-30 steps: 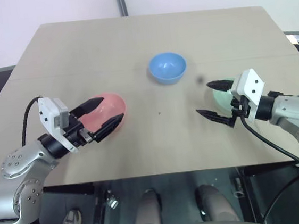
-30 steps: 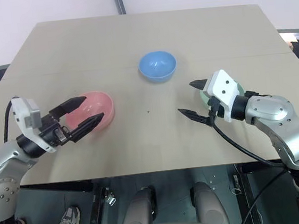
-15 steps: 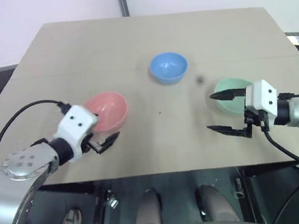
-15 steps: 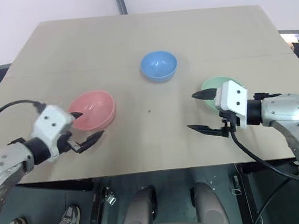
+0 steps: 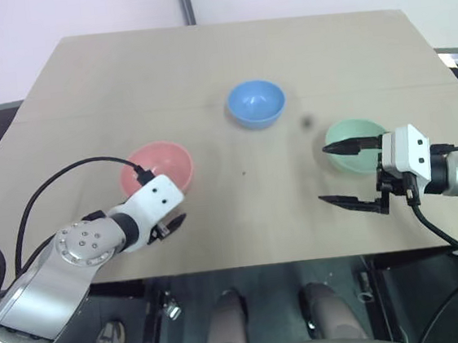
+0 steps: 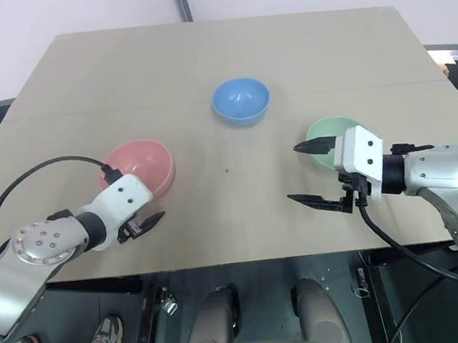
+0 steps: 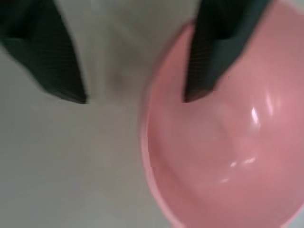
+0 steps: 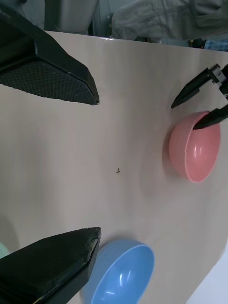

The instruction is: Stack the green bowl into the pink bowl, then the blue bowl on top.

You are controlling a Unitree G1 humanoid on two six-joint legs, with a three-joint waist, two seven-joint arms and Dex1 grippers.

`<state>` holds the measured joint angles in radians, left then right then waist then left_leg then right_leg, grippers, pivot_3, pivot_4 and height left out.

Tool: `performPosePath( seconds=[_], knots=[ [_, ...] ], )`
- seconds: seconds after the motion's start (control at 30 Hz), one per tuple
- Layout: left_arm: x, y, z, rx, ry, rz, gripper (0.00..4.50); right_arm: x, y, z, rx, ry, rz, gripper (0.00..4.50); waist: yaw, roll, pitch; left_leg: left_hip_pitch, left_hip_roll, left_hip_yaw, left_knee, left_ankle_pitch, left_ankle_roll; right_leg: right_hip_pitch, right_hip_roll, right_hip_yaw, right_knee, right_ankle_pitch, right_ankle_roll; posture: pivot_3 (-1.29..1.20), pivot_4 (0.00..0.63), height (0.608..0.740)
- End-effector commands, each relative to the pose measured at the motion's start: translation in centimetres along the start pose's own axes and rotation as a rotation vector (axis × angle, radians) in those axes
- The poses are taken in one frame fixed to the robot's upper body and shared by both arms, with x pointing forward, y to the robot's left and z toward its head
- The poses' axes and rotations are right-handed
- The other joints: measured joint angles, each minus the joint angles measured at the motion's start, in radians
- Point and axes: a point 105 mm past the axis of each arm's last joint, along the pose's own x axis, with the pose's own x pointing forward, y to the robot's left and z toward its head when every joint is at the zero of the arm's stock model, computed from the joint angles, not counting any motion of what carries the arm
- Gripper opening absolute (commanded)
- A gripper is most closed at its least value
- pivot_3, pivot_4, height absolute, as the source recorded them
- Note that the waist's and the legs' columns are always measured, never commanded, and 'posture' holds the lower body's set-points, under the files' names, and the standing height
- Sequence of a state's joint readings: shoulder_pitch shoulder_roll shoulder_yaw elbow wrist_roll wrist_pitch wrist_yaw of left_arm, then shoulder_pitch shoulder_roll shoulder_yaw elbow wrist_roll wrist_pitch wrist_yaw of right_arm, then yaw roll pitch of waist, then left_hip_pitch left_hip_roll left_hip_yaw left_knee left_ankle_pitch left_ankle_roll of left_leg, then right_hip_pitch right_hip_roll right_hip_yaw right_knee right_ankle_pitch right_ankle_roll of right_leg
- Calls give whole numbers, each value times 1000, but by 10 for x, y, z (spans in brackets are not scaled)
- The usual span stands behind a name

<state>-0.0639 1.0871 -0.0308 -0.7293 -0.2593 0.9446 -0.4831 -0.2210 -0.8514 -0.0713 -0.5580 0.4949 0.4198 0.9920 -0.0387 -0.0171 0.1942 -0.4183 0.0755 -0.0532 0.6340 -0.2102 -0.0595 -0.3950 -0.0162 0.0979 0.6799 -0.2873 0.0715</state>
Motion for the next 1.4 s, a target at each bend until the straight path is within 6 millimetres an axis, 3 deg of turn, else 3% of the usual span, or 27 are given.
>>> performPosePath(
  seconds=[0.03,0.1,0.13,0.37,0.53,0.73,0.83,1.0,1.17,1.27,1.4],
  knots=[
    [0,6,7,42,-29,25,1341,-6,-3,12,-59,-19,-34,4500,0,0,0,0,0,0,0,0,0,0,0,0,0,0,0,0,150,740],
    [1,5,9,56,-42,9,137,-6,-2,11,-58,-16,-41,4500,-1,0,0,0,0,0,0,0,0,0,0,0,0,0,0,0,150,740],
    [1,5,13,64,-66,4,49,-6,-2,11,-57,-14,-44,4500,-1,0,0,0,0,0,0,0,0,0,0,0,0,0,0,0,150,740],
    [-2,-2,45,191,-249,-108,49,-8,-3,9,-51,-4,-73,4500,2,0,0,0,0,0,0,0,0,0,0,0,0,0,0,0,150,740],
    [2,-38,64,491,-371,-348,49,-12,-2,7,-50,5,-108,4500,3,0,0,0,0,0,0,0,0,0,0,0,0,0,0,0,150,740],
    [21,-36,79,498,-450,-356,49,-14,2,9,-49,10,-138,4500,1,0,0,0,0,1,1,0,0,0,0,0,1,0,0,0,150,740],
    [24,-35,88,481,-481,-360,1061,-15,3,9,-48,15,-146,4500,1,0,0,0,0,0,2,0,0,1,0,1,1,0,0,0,150,740],
    [19,-27,96,449,-504,-331,3171,-13,1,3,6,50,-176,4500,0,0,0,0,0,0,2,0,0,1,0,1,1,0,0,0,150,740],
    [-4,-10,103,278,-564,-326,3171,-4,-11,-4,77,103,-237,4500,-5,0,0,0,0,0,3,0,0,1,0,1,3,0,0,0,150,740],
    [-21,11,106,68,-667,-289,3171,1,-30,-22,62,216,-341,4500,-3,0,0,1,0,0,3,0,0,1,0,0,5,0,0,0,150,740],
    [-35,26,95,-33,-715,-229,3171,7,-41,-46,114,318,-361,4500,-3,0,0,1,0,0,4,0,0,1,0,1,5,0,0,0,150,740]
  ],
)
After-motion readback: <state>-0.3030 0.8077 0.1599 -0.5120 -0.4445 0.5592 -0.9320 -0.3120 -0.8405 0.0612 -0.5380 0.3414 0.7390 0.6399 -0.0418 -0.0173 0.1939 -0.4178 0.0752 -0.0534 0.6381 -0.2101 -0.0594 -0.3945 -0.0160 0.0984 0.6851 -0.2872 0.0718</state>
